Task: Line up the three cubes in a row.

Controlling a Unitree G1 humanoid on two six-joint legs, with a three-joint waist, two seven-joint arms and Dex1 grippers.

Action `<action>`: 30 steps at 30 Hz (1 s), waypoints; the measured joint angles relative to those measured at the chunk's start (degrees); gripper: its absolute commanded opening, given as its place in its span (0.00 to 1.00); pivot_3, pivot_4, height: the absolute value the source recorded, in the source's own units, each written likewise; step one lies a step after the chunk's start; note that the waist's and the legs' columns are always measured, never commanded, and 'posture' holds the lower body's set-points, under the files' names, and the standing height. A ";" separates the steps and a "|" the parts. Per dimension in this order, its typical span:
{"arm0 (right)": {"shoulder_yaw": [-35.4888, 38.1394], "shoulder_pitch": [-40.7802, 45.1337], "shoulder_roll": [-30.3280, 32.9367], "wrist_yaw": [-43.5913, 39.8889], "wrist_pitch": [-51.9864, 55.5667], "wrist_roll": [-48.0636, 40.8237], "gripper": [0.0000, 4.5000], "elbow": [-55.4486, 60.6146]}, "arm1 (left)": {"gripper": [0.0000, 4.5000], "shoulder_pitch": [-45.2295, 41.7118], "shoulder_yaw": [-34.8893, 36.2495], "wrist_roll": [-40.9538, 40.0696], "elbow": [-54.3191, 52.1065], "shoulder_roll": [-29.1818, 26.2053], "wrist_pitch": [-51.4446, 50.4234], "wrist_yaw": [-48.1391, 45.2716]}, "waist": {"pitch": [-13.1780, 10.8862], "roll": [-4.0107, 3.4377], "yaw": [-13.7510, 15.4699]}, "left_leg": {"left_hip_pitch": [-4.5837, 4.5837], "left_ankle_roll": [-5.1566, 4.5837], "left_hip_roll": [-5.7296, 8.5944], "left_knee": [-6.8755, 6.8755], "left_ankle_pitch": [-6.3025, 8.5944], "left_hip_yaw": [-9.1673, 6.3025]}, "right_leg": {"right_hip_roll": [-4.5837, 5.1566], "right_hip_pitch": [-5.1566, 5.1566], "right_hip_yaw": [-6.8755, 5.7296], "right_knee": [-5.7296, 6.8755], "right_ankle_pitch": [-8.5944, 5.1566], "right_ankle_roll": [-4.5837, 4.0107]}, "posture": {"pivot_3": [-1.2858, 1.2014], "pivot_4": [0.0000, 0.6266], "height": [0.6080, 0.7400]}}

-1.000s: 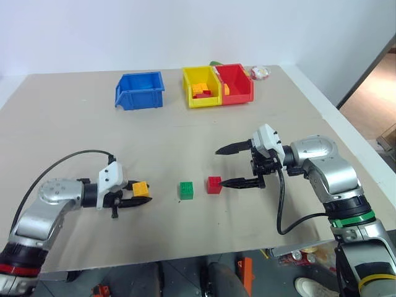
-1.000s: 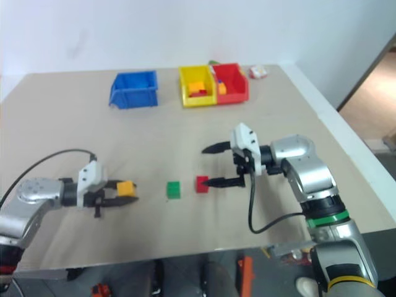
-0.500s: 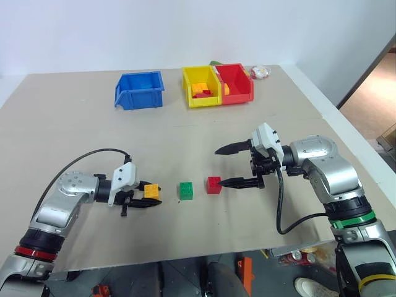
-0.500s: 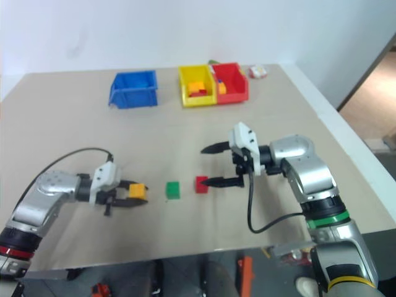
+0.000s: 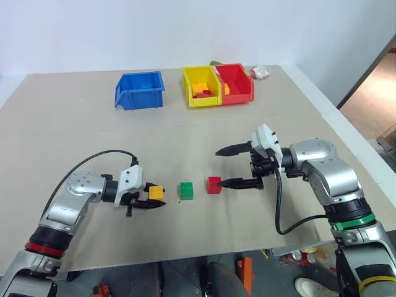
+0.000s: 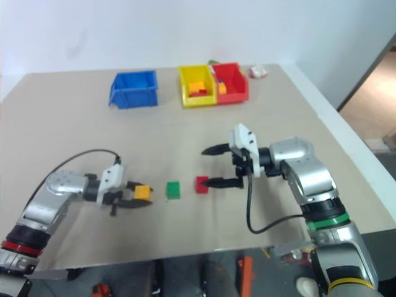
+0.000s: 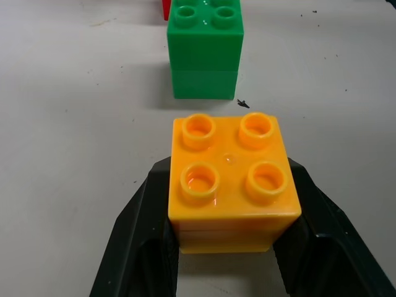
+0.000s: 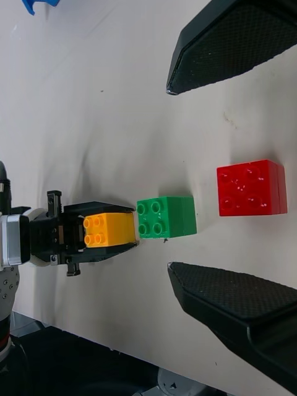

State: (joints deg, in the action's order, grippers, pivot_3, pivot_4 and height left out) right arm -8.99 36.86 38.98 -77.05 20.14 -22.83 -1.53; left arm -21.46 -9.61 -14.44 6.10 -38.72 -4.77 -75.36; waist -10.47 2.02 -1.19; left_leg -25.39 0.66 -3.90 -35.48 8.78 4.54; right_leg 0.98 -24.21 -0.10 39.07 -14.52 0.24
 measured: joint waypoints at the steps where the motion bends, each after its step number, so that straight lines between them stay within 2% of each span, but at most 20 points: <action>1: 0.00 -0.06 0.00 0.05 0.01 0.00 1.00 0.01 | 0.41 -0.28 -0.21 0.40 0.03 -0.01 0.28 -0.13 | 0.00 0.00 0.00 | 0.00 0.00 0.00 -0.01 0.00 0.00 | 0.01 0.01 0.00 0.00 0.00 0.01 | 0.52 0.24 1.00; 2: 0.00 -0.09 0.00 0.09 0.01 0.00 1.00 0.04 | 0.53 -0.61 -0.58 0.72 0.09 -0.03 0.70 -0.22 | 0.00 0.00 0.00 | 0.00 0.00 0.01 -0.02 0.00 0.00 | 0.02 0.02 0.01 0.00 0.01 0.01 | 0.52 0.24 1.00; 5: 0.00 -0.19 0.01 0.10 0.05 -0.03 1.00 0.15 | 0.71 -0.71 -1.40 1.37 0.33 -0.08 1.16 -0.92 | 0.00 0.00 0.00 | 0.00 0.00 0.02 -0.03 0.00 0.00 | 0.03 0.02 0.04 -0.01 0.02 0.04 | 0.52 0.24 1.00; 7: 0.00 -0.23 0.01 0.11 0.09 -0.04 1.00 0.19 | 0.90 -1.25 -1.39 1.69 0.96 -0.08 1.92 -1.01 | 0.00 0.00 0.00 | 0.00 0.00 0.02 -0.04 0.00 0.00 | 0.02 0.02 0.03 0.00 0.03 0.04 | 0.52 0.24 1.00; 9: 0.00 -0.28 0.01 0.12 0.13 -0.09 1.00 0.34 | 0.98 -1.79 -1.39 1.76 1.26 -0.12 2.04 -1.20 | 0.00 0.00 0.00 | 0.00 0.00 0.01 -0.04 0.00 -0.01 | 0.01 0.02 0.02 0.00 0.03 0.04 | 0.52 0.24 1.00; 14: 0.05 -0.52 0.01 0.25 0.26 -0.50 1.00 0.71 | 0.98 -1.70 -1.17 1.17 0.00 -1.63 0.36 -1.81 | 0.00 0.00 -0.04 | 0.00 0.00 -0.02 -0.02 0.00 -0.01 | -0.04 0.00 0.01 0.01 0.02 0.04 | 0.52 0.24 1.00; 19: 1.37 -1.33 0.47 1.07 1.27 -1.82 1.00 2.64 | 0.98 0.50 3.90 -4.82 -10.43 -8.19 -7.58 -2.63 | -0.01 -0.02 -0.04 | 0.01 0.00 -0.08 -0.01 0.00 -0.04 | -0.04 0.00 0.02 0.01 0.01 0.03 | 0.52 0.24 1.00; 23: 3.78 -1.84 1.63 1.85 1.99 -2.72 1.00 3.70 | 0.98 1.72 8.19 -10.55 -17.20 -10.39 -16.17 -0.47 | -0.01 -0.02 -0.03 | 0.01 0.00 -0.05 -0.05 0.00 -0.05 | -0.01 0.02 0.01 0.01 0.02 0.04 | 0.52 0.24 1.00; 28: 6.28 -2.38 2.17 3.94 2.82 -3.19 1.00 3.72 | 0.98 -1.36 15.66 -18.48 -21.15 -8.29 -28.75 10.67 | -0.01 -0.02 -0.01 | 0.02 -0.02 -0.02 -0.17 -0.02 -0.10 | -0.01 0.11 0.00 0.01 0.08 0.15 | 0.52 0.24 1.00; 30: 7.66 -2.43 2.17 7.62 0.77 -1.20 1.00 1.85 | 0.98 -2.69 18.48 -16.58 -20.54 -4.77 -28.60 19.08 | -0.01 -0.03 0.00 | 0.14 -0.02 0.02 -0.17 -0.02 -0.08 | 0.02 0.22 0.03 0.01 0.09 0.16 | 0.52 0.24 1.00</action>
State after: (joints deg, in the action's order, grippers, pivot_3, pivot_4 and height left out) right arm -1.33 34.43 41.16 -69.42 20.92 -24.03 0.32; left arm -24.15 8.86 -31.02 -14.44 -43.49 -33.37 -56.28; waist -10.47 2.00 -1.19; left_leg -25.25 0.64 -3.88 -35.64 8.76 4.45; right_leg 1.01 -23.99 -0.08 39.08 -14.44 0.41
